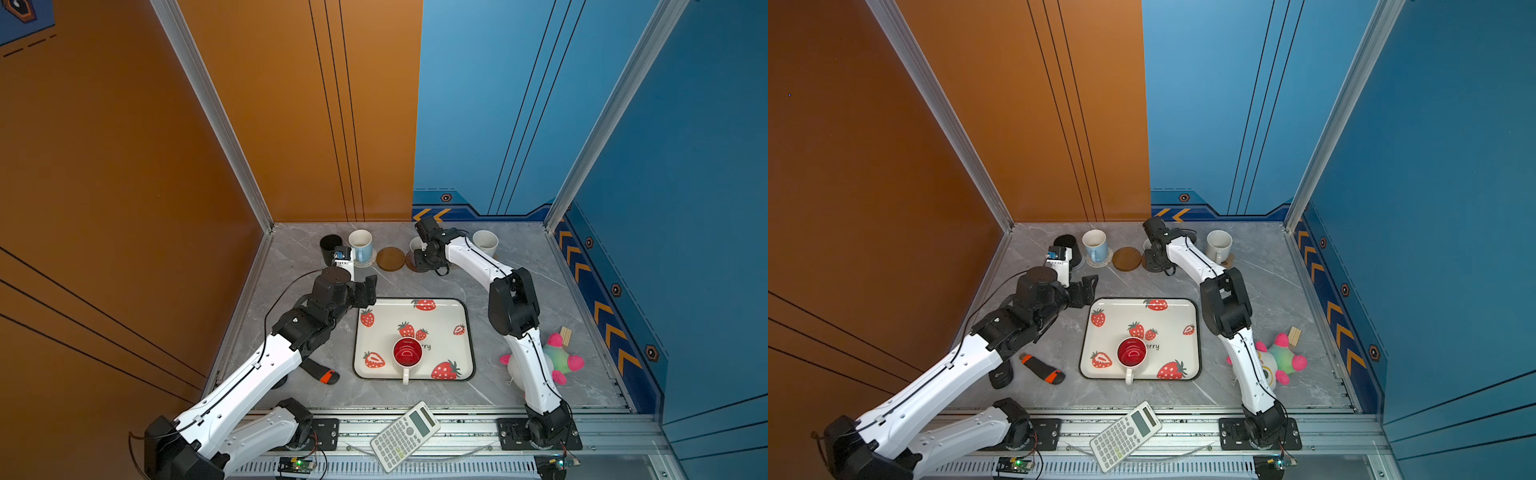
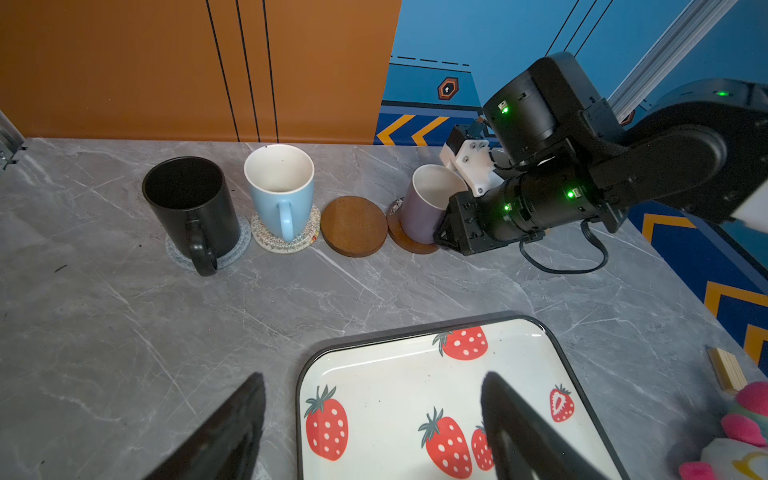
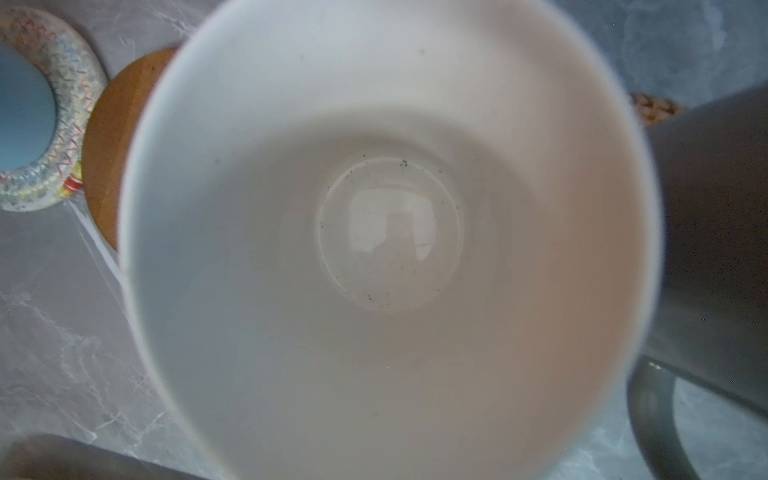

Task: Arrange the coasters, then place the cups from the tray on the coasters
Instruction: 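Lower the purple-handled mug onto the dark wooden coaster with the right gripper, then open the right gripper and raise it off the purple-handled mug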

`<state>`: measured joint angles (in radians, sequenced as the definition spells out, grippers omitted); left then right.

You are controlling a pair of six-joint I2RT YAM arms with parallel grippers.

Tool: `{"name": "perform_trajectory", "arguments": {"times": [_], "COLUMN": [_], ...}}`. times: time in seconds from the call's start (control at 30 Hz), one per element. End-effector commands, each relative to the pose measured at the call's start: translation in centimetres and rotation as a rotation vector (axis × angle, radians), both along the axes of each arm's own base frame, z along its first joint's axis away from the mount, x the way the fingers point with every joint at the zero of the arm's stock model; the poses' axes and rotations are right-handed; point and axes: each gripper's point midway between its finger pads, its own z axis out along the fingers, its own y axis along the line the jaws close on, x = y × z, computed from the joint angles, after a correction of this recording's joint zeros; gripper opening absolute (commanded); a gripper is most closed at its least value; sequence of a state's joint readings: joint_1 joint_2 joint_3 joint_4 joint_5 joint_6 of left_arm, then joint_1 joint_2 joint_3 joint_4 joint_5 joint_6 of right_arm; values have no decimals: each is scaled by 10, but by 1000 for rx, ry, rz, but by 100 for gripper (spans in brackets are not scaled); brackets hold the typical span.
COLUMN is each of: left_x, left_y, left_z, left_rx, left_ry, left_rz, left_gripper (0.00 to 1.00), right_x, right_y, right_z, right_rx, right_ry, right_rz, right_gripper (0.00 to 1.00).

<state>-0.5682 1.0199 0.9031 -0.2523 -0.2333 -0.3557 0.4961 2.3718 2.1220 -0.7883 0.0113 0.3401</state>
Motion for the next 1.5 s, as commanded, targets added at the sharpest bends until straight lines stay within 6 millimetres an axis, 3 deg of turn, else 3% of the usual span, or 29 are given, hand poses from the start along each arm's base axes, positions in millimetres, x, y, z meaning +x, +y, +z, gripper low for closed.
{"name": "perform_trajectory", "arguments": {"times": [0.0, 0.27, 0.5, 0.87, 0.9, 0.93, 1.2, 1.47], "left_x": [-2, -2, -4, -7, -8, -8, -13, -16], "left_y": [1, 2, 1, 4, 3, 3, 3, 4], "left_z": [-4, -1, 3, 5, 6, 6, 8, 12], "left_rx": [0, -5, -21, -23, -26, -25, -24, -32], "left_ry": [8, 3, 2, 0, 0, 4, 4, -2], "left_rz": [-9, -8, -13, -3, -5, -7, -12, -13], "left_gripper": [82, 82, 82, 82, 82, 82, 82, 81], "right_x": [13, 7, -9, -46, -50, -55, -93, -129], "right_y": [7, 8, 1, -11, -11, -13, -23, -45], "right_z": [17, 25, 35, 49, 44, 52, 57, 90], "right_rx": [46, 51, 23, -2, -13, -11, -44, -63], "right_ry": [-56, -61, -65, -87, -76, -87, -118, -225], "right_rz": [-6, -3, -6, -20, -16, -17, -21, -68], "right_gripper": [32, 53, 74, 81, 81, 81, 83, 85]}}
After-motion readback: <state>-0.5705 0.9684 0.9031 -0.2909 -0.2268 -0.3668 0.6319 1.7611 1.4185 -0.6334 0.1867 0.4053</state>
